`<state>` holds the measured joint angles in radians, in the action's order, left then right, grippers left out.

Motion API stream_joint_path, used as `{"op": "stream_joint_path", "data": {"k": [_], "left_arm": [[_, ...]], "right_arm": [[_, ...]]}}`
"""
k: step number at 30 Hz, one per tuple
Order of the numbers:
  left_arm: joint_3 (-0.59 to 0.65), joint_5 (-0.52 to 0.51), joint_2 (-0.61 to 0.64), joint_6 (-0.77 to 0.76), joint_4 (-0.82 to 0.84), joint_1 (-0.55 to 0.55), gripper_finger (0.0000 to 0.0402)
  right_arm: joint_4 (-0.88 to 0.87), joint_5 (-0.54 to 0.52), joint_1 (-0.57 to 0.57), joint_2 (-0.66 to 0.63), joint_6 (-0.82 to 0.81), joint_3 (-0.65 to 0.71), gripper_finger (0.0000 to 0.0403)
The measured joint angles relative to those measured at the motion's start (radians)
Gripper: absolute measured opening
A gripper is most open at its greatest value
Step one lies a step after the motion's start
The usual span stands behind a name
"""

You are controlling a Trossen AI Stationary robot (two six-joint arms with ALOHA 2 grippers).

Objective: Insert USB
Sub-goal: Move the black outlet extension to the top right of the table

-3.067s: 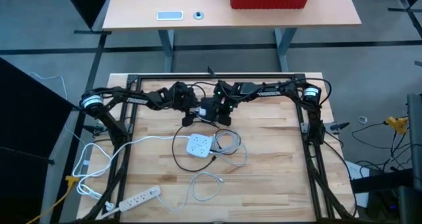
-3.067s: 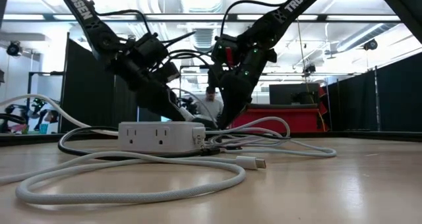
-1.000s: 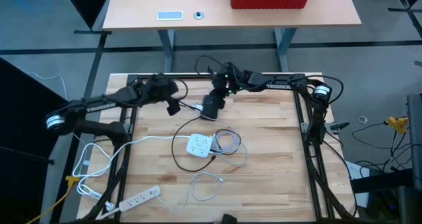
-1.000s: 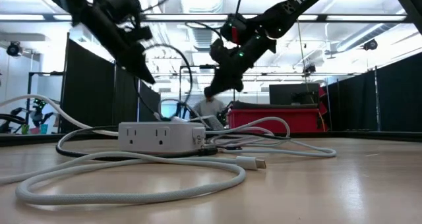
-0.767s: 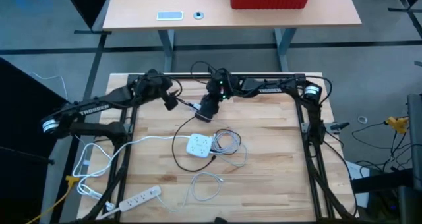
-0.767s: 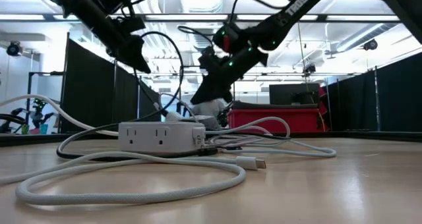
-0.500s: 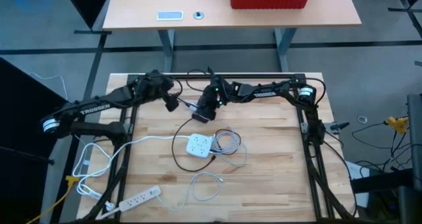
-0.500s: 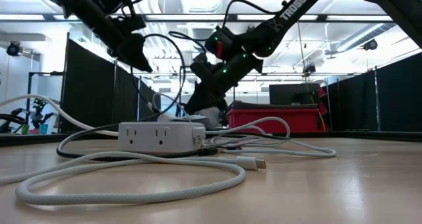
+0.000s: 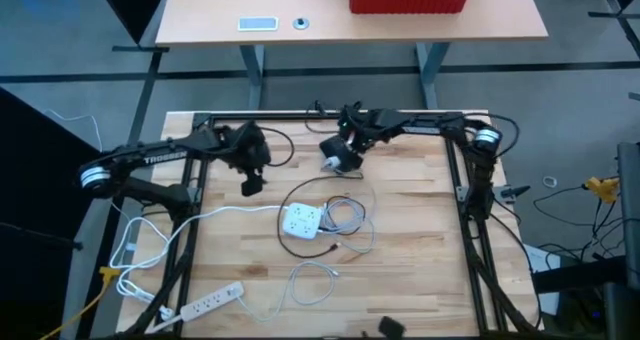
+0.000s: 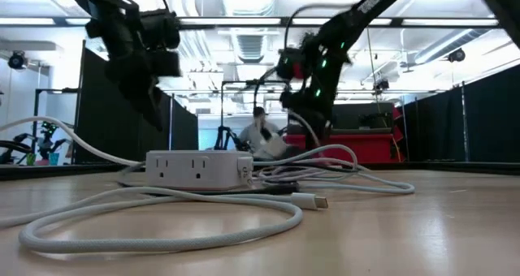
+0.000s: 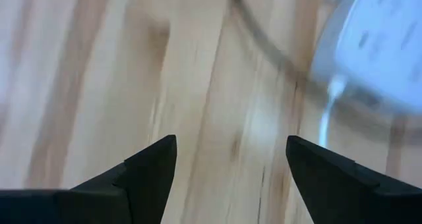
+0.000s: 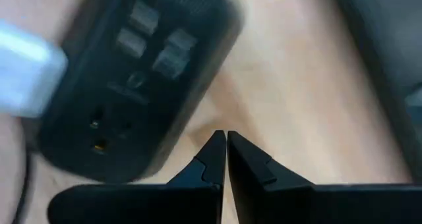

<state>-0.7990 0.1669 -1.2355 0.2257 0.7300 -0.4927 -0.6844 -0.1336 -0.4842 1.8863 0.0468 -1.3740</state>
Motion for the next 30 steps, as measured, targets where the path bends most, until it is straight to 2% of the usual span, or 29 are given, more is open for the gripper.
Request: {"op": "stream_joint_path", "data": {"k": [3,5,9,13,17,20,22,26,30], "left_arm": [[0.002,-0.074,0.032,-0.002,0.032,0.0,0.0273],[0.009,-0.102,0.055,-0.004,0.032,0.0,0.0273],[0.01,-0.103,0.085,-0.018,-0.016,-0.004,0.0272],[0.01,-0.103,0.103,-0.026,-0.072,-0.007,0.0272],[0.01,-0.104,0.119,-0.063,-0.067,-0.006,0.0272],[0.01,-0.104,0.134,-0.105,-0.025,-0.006,0.0272],[0.01,-0.104,0.15,-0.135,0.041,-0.006,0.0272],[0.025,-0.106,0.192,-0.178,0.163,-0.006,0.0272],[0.058,-0.107,0.256,-0.226,0.195,-0.006,0.0272]], "right_arm": [[-0.09,-0.049,-0.018,-0.077,0.024,0.001,0.0],[-0.068,-0.024,-0.022,-0.103,0.037,0.011,0.0],[0.205,0.219,-0.017,-0.136,-0.007,0.021,0.0],[0.461,0.268,-0.001,-0.038,-0.092,0.029,0.0],[0.534,0.302,0.039,0.082,-0.172,-0.008,0.0],[0.446,0.282,0.066,0.148,-0.171,-0.024,0.0],[0.315,0.212,0.072,0.166,-0.175,-0.037,0.0],[-0.009,0.057,0.043,0.133,-0.088,-0.006,0.0],[-0.167,-0.007,-0.022,0.043,-0.024,0.104,0.0]]}}
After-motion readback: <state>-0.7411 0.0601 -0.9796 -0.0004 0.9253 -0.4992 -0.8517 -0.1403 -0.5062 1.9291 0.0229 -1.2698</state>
